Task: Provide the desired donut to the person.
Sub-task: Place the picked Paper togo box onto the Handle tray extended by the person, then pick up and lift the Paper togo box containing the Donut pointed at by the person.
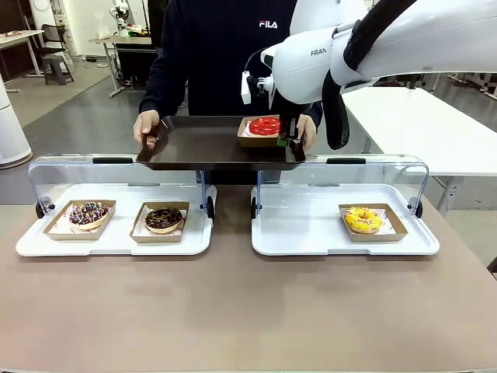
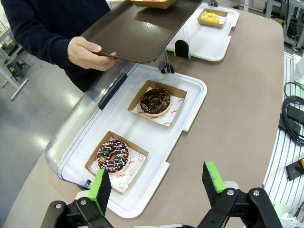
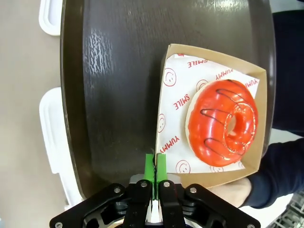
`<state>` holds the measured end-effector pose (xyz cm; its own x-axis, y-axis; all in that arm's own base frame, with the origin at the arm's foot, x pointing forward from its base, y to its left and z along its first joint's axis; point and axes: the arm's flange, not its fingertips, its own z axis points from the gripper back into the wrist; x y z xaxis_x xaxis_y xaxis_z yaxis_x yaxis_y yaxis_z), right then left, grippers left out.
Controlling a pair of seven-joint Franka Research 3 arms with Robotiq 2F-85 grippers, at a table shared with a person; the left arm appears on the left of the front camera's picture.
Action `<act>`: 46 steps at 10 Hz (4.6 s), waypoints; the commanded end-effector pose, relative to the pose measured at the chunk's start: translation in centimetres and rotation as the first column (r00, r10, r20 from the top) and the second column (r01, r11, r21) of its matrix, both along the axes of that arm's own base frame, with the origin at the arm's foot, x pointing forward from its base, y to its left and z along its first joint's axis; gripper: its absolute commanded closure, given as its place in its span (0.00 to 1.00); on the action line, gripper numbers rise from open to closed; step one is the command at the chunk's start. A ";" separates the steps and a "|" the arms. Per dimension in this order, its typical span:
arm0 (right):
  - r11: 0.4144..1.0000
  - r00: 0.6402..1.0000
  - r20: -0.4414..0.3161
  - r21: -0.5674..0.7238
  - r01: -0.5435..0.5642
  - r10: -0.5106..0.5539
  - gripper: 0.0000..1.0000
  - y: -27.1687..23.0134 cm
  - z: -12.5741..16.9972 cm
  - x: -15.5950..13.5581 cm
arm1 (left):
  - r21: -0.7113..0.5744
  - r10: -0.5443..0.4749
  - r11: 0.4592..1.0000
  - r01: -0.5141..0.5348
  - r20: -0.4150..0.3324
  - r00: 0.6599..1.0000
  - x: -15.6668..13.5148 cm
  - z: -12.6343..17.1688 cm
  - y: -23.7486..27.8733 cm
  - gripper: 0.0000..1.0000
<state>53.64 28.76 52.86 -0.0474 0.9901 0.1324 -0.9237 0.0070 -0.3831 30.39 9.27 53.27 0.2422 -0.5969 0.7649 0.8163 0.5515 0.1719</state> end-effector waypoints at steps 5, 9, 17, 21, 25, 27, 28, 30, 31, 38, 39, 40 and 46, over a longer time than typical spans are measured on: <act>0.990 0.997 -0.023 0.115 -0.076 0.079 0.38 -0.9 -0.7 1.8 | -0.009 -0.004 1.000 0.004 0.002 1.000 0.1 0.0 0.0 0.00; 0.984 0.996 -0.029 0.160 -0.083 0.089 0.00 -1.5 0.7 0.9 | -0.009 -0.004 1.000 0.004 0.002 1.000 0.1 0.0 0.0 0.00; 0.984 0.991 -0.089 0.161 -0.082 0.098 0.00 -1.3 1.2 0.4 | -0.009 -0.004 1.000 0.004 0.002 1.000 0.1 0.0 0.0 0.00; 0.990 0.995 -0.074 0.131 -0.061 0.071 0.00 -1.0 0.8 0.4 | -0.009 -0.004 1.000 0.004 0.002 1.000 0.1 0.0 0.0 0.00; 0.990 0.995 -0.074 0.131 -0.061 0.071 0.00 -1.0 0.8 0.4 | -0.009 -0.004 1.000 0.004 0.002 1.000 0.1 0.0 0.0 0.00; 0.990 0.995 -0.074 0.131 -0.061 0.071 0.00 -1.0 0.8 0.4 | -0.009 -0.004 1.000 0.004 0.002 1.000 0.1 0.0 0.0 0.00; 0.990 0.995 -0.074 0.131 -0.061 0.071 0.00 -1.0 0.8 0.4 | -0.009 -0.004 1.000 0.004 0.002 1.000 0.1 0.0 0.0 0.00; 0.990 0.995 -0.074 0.131 -0.061 0.071 0.00 -1.0 0.8 0.4 | -0.009 -0.004 1.000 0.004 0.002 1.000 0.1 0.0 0.0 0.00; 0.990 0.995 -0.074 0.131 -0.061 0.071 0.00 -1.0 0.8 0.4 | -0.009 -0.004 1.000 0.004 0.002 1.000 0.1 0.0 0.0 0.00; 0.990 0.995 -0.074 0.131 -0.061 0.071 0.00 -1.0 0.8 0.4 | -0.009 -0.004 1.000 0.004 0.002 1.000 0.1 0.0 0.0 0.00; 0.990 0.994 -0.086 0.130 -0.059 0.071 0.00 -0.9 0.9 0.4 | -0.009 -0.004 1.000 0.004 0.002 1.000 0.1 0.0 0.0 0.00; 0.981 0.997 -0.075 0.191 0.021 -0.006 0.00 -5.3 3.1 -1.4 | -0.009 -0.004 1.000 0.004 0.002 1.000 0.1 0.0 0.0 0.00; 0.803 0.992 -0.084 0.595 -0.030 0.099 0.00 -27.8 4.1 -9.5 | -0.009 -0.004 1.000 0.004 0.002 1.000 0.1 0.0 0.0 0.00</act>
<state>44.07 2.45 59.26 -0.0322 0.7511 0.6594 -0.9520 0.1780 -0.2492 30.39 9.32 53.28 0.2428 -0.5964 0.7651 0.8157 0.5524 0.1717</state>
